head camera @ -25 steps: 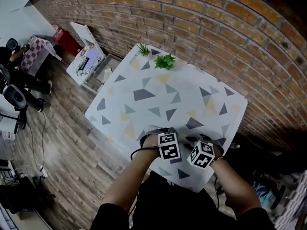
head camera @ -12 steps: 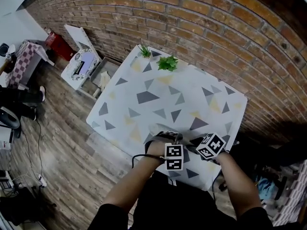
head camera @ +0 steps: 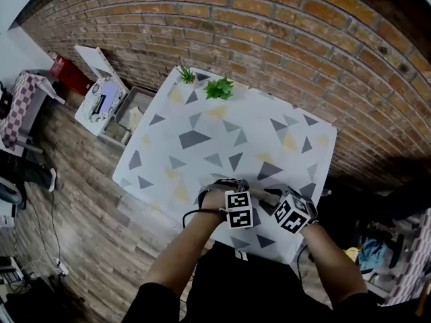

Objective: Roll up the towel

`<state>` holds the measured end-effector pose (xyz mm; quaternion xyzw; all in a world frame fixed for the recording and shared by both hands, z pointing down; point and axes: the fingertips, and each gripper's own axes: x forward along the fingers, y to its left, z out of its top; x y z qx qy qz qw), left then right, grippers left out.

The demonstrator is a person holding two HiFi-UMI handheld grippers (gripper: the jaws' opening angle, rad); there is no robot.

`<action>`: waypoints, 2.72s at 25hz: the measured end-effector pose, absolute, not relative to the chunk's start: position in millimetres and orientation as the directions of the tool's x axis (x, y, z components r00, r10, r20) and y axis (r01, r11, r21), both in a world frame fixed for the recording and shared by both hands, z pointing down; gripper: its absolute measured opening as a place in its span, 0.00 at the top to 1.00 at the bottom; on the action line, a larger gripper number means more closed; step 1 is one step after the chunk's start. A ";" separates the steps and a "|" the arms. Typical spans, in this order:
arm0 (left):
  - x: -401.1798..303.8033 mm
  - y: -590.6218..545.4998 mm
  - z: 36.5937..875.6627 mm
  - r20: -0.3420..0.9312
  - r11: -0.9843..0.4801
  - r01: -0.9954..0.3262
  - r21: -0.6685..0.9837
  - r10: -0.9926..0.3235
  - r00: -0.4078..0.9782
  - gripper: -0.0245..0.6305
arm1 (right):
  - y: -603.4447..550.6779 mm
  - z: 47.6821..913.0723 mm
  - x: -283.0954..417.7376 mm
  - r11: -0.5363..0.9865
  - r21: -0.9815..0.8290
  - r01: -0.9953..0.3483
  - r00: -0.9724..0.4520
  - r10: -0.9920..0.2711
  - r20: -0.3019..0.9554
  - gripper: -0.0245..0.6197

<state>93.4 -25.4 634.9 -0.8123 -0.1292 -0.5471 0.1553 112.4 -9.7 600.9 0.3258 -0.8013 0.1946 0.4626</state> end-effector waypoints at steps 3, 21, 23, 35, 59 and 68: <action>96.9 -30.9 636.0 0.932 -0.923 0.371 -0.104 0.040 0.361 0.72 | -1.9 606.8 111.1 0.737 0.020 -0.675 -0.344 -0.339 0.876 0.70; 98.3 -35.4 631.9 0.923 -0.902 0.361 -0.236 -0.093 0.373 0.64 | -28.9 620.0 141.5 0.631 -0.115 -0.768 -0.411 -0.347 0.843 0.76; 100.1 -39.3 635.7 0.928 -0.910 0.354 -0.213 -0.076 0.364 0.64 | -27.6 609.7 137.3 0.654 -0.068 -0.753 -0.396 -0.369 0.841 0.75; 104.4 -45.3 629.0 0.901 -0.866 0.384 -0.320 -0.153 0.407 0.62 | -27.4 637.6 130.4 0.722 0.050 -0.691 -0.288 -0.338 0.896 0.71; 97.1 -46.9 619.6 0.900 -0.924 0.381 -0.024 0.146 0.411 0.70 | -26.9 635.3 126.6 0.669 0.001 -0.743 -0.234 -0.260 0.937 0.79; 98.3 -64.1 581.4 0.778 -0.819 0.375 -0.435 -0.133 0.614 0.76 | -48.3 592.4 133.1 0.562 0.260 -0.785 -0.095 -0.523 0.847 0.81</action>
